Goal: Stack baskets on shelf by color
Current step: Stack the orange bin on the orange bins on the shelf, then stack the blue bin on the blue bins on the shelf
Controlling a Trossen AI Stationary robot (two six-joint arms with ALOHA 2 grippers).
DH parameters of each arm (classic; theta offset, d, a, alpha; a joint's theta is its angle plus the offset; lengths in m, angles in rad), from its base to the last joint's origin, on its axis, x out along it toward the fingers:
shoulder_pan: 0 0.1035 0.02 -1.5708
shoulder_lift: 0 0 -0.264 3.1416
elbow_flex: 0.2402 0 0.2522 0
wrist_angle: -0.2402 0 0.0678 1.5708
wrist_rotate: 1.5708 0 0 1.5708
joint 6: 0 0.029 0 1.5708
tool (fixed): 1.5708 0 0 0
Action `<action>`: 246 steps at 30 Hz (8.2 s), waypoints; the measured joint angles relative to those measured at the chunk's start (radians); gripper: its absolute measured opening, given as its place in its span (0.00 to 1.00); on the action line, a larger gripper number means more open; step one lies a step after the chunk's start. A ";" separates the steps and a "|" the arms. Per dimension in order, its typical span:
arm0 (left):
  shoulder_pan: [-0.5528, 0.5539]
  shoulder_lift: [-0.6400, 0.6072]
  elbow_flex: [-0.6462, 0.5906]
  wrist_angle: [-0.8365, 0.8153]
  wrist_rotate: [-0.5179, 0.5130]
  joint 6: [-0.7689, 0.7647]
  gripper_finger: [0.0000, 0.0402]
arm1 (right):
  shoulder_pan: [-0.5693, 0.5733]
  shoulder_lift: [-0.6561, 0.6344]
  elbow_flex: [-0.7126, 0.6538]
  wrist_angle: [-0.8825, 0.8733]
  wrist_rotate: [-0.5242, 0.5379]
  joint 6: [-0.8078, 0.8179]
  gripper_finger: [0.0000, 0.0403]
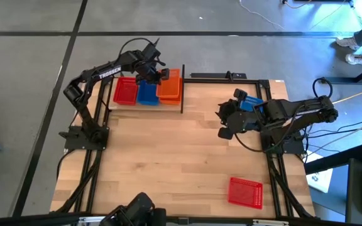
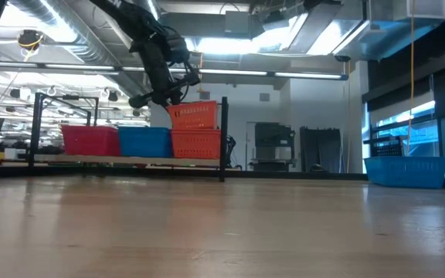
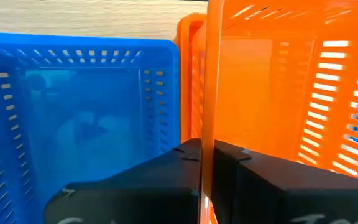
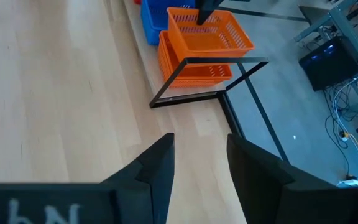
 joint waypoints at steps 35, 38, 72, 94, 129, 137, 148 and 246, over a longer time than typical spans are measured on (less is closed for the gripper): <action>-0.018 0.000 0.000 0.065 -0.001 0.127 0.16 | 0.000 0.000 0.000 0.000 0.000 -0.001 0.37; -0.021 0.000 0.000 0.072 -0.014 0.112 0.16 | 0.000 0.000 0.000 0.000 0.000 -0.001 0.37; -0.400 -0.512 0.000 0.057 -0.021 0.459 0.15 | -0.428 -0.145 -0.091 -0.458 -0.445 1.010 0.37; -0.570 -0.541 0.001 0.055 -0.026 0.481 0.14 | -0.727 -0.108 -0.698 -0.008 -0.673 0.664 0.37; -0.570 -0.541 0.000 -0.009 -0.042 0.484 0.14 | -0.785 0.138 -0.733 0.147 -0.638 0.103 0.34; -0.570 -0.541 0.000 -0.014 -0.042 0.484 0.14 | -0.781 0.170 -0.729 0.180 -0.623 0.030 0.04; -0.569 -0.541 0.000 -0.015 -0.041 0.505 0.14 | -0.596 0.172 -0.431 -0.094 -0.524 -0.303 0.00; -0.768 -0.134 0.000 0.618 -0.620 1.776 0.19 | -0.110 0.216 0.100 -0.350 -0.091 -1.302 0.00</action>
